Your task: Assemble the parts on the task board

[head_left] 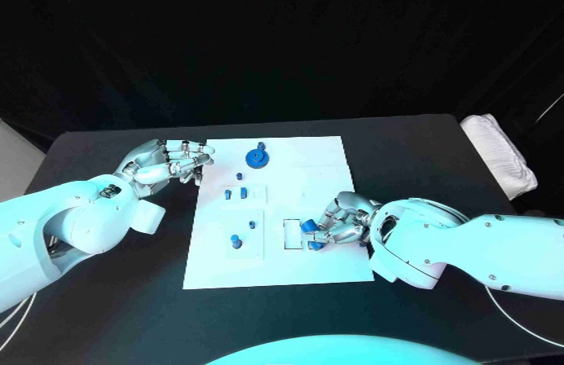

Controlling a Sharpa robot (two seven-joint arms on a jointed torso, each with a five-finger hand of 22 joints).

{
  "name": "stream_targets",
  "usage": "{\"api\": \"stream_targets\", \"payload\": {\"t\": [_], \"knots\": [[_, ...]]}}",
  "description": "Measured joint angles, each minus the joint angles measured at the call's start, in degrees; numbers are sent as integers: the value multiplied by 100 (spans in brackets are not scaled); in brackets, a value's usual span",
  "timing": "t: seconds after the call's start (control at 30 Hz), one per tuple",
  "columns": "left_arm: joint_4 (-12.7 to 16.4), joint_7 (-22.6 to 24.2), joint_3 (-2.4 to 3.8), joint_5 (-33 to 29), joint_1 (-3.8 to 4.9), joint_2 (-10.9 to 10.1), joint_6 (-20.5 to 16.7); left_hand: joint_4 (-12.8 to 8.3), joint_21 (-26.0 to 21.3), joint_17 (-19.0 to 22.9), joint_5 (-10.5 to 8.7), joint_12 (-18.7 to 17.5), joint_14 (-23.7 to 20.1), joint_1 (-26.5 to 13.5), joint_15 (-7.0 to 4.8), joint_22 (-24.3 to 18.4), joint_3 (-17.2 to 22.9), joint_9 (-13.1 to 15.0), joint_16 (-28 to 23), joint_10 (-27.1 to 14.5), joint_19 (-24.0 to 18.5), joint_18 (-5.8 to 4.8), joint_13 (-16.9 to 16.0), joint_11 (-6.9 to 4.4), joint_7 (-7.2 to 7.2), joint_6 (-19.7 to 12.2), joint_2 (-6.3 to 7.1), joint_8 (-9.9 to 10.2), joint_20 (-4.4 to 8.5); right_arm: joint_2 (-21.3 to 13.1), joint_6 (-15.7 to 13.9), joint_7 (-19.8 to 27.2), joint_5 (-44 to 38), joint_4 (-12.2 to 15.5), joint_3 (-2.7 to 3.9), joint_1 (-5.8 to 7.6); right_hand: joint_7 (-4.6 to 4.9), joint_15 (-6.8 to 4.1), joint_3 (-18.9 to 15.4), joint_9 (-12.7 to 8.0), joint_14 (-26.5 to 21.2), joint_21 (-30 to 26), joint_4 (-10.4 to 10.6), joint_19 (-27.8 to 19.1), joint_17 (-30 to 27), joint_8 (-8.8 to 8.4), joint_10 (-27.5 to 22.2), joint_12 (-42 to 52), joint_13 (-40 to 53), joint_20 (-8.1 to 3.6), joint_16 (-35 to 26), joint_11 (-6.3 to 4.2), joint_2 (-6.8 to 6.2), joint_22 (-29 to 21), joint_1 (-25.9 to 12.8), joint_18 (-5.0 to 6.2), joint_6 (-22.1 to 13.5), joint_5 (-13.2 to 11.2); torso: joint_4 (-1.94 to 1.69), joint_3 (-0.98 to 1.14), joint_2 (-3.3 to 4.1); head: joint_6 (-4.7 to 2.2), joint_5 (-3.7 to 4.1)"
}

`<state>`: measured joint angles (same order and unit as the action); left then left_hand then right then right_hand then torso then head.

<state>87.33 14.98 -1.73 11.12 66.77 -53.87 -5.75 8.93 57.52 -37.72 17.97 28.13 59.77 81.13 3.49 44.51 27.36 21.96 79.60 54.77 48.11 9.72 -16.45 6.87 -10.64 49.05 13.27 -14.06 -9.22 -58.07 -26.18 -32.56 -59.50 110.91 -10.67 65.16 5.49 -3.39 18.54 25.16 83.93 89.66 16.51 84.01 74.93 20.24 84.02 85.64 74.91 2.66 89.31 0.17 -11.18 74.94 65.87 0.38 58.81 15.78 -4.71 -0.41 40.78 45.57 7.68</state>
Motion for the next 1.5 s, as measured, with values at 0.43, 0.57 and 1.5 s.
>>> {"api": "stream_targets", "payload": {"t": [0.43,0.57,1.5], "knots": [[-21,-15,0,2,0,6,30,0,0,0,0,-1,0,0,0,0,0,1,0,0,0,0,0,0,0,0,0,0,0,130,-65,55,33,-41,-7,-26,-62,-43,43,1,-1,0,-43,-6,0,83,-21,0,0,-36,0,-39,24,-1,-157,0,84,-121,-5,5,1,16,-47],[-27,-19,0,2,0,5,33,0,0,0,0,-1,0,0,0,0,0,1,0,0,0,0,1,0,0,0,0,0,0,123,-104,82,33,-27,-10,-32,-63,-43,111,19,-1,0,-65,0,0,97,-1,0,0,-42,0,-59,25,-1,-156,0,84,9,-5,5,-1,18,-63],[-53,-30,0,3,0,-5,35,0,0,-8,0,20,0,0,0,0,0,1,22,1,0,0,-10,0,21,-21,0,0,0,166,-252,196,11,100,29,29,-65,-42,199,27,-1,0,-84,0,-1,95,-1,0,4,-41,0,-58,17,-3,-113,0,81,42,-2,-9,-6,-1,-94]]}}
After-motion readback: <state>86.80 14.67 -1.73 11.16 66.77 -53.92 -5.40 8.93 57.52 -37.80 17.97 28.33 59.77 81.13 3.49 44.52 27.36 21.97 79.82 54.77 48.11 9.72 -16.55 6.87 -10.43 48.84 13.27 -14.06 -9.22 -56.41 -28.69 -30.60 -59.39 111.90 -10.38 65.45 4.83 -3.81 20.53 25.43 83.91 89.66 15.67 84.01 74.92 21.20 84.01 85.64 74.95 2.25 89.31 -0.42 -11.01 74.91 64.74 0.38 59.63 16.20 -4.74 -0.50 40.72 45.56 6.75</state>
